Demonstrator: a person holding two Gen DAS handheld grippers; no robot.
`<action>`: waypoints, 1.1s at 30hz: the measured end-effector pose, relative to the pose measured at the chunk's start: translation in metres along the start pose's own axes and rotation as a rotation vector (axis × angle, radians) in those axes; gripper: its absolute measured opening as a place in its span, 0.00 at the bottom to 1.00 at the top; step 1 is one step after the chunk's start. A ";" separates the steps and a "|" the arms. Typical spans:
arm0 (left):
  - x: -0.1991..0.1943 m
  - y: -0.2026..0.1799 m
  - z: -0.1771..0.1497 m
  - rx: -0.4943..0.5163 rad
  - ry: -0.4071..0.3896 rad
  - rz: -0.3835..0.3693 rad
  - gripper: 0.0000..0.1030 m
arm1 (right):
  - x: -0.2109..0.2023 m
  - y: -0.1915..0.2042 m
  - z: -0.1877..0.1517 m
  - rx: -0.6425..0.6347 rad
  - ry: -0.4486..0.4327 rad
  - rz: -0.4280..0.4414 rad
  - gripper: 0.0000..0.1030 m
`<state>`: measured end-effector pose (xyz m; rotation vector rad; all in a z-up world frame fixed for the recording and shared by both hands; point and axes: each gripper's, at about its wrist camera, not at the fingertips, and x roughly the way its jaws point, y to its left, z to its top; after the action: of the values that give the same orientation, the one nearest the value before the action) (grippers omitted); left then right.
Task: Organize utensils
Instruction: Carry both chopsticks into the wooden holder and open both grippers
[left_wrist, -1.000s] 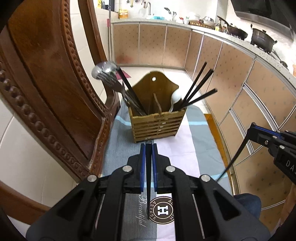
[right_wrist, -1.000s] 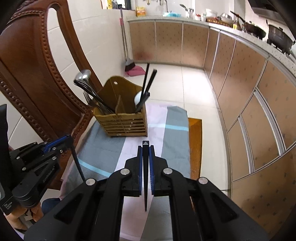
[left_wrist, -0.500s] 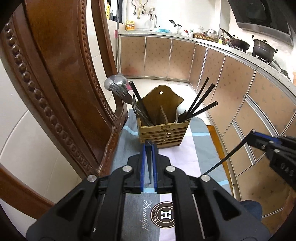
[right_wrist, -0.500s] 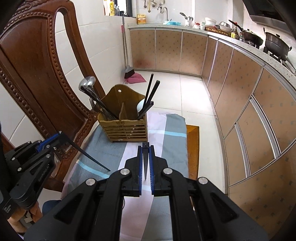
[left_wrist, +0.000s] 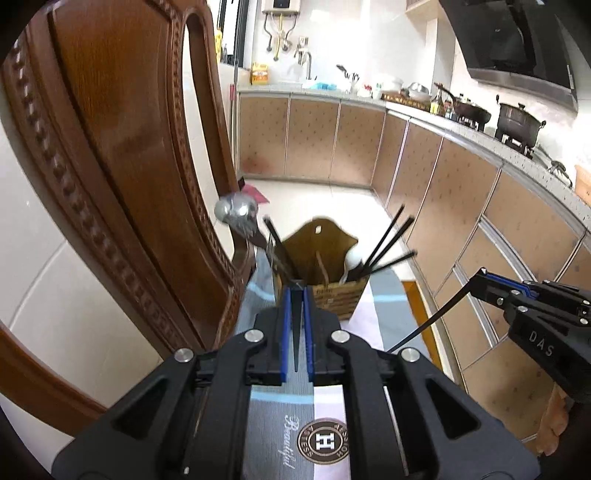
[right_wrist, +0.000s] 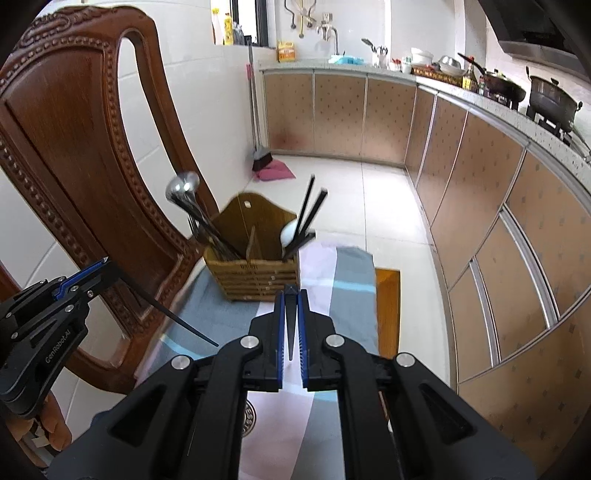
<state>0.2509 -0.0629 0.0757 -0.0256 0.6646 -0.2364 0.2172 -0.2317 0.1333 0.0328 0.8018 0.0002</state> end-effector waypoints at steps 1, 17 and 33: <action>-0.004 -0.001 0.005 0.001 -0.012 -0.001 0.07 | -0.003 0.001 0.004 -0.002 -0.010 0.002 0.07; -0.041 -0.018 0.115 0.062 -0.216 0.011 0.07 | -0.056 0.008 0.116 0.010 -0.227 0.016 0.07; 0.064 -0.017 0.123 0.019 -0.219 -0.005 0.07 | 0.031 0.002 0.136 0.054 -0.190 0.016 0.07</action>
<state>0.3715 -0.1000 0.1359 -0.0345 0.4441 -0.2407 0.3366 -0.2335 0.2054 0.0888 0.6118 -0.0090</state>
